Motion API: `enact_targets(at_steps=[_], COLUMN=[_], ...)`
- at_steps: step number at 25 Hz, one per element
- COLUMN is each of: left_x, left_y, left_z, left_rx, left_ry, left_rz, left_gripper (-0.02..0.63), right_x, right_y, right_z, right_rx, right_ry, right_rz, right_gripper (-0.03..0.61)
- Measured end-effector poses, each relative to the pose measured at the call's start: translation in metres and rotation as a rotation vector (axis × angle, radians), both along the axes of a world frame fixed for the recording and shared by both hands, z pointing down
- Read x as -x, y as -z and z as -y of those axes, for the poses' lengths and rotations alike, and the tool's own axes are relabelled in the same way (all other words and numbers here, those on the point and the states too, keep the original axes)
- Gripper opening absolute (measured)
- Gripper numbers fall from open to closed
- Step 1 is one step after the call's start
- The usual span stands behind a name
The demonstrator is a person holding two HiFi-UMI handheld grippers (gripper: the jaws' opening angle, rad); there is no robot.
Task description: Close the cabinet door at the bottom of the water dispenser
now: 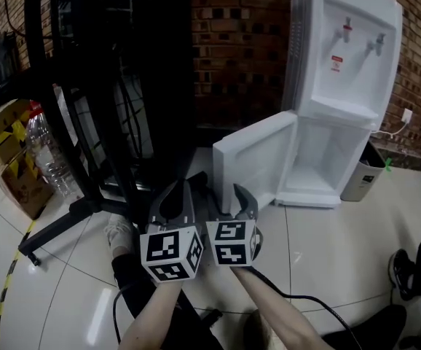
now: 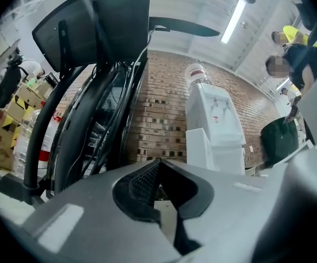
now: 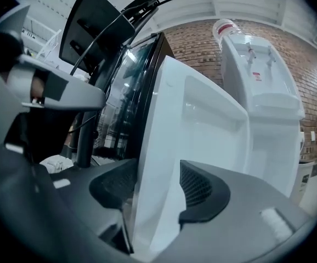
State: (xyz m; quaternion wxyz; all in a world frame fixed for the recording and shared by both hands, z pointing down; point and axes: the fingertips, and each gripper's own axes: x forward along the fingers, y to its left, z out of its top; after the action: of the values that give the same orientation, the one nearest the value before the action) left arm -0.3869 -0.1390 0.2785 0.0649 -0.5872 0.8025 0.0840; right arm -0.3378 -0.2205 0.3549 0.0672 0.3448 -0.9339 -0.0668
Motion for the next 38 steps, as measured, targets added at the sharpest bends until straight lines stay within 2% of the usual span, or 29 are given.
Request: enact_targets(at_steps=[8,12,15,18,25,29,33,38], left_x=[-0.033,-0.061,-0.086,-0.121,-0.221,-0.26,-0.273,-0.261], left_y=[-0.007,0.0,0.018,0.031,0.005,-0.001,-0.007,-0.021], left_z=[0.011,0.026,0.036,0.051,0.1,0.122,0.145,0.169], left_rx=[0.023,0.046,0.01,-0.02,0.027,0.031,0.044,0.048], left_ry=[-0.05,-0.084,-0.113,-0.159,-0.271,-0.313,-0.334,-0.278], left_rz=[-0.029,0.004,-0.008,-0.026,-0.056,-0.026,-0.056,-0.06], left_gripper=[0.012,0.012,0.012,0.012,0.012,0.014,0.014,0.014], right_x=[-0.058,-0.107,-0.151,-0.199,-0.287,-0.318,-0.341,-0.357], right_y=[-0.004,-0.005,-0.006,-0.005,-0.008,-0.005,-0.002,-0.001], right_z=[-0.019,-0.023,-0.021,-0.011,0.036,0.068,0.097,0.131], right_rx=[0.018,0.008,-0.001,0.01,0.047,0.025,0.025,0.024], right_ry=[-0.039,-0.092,-0.151,-0.242,-0.421,-0.489,-0.53,-0.57], right_rz=[0.022,0.002,-0.017,-0.027,-0.069,-0.098,-0.105,-0.087], right_gripper=[0.225,0.225,0.211,0.184,0.178,0.103,0.096,0.078])
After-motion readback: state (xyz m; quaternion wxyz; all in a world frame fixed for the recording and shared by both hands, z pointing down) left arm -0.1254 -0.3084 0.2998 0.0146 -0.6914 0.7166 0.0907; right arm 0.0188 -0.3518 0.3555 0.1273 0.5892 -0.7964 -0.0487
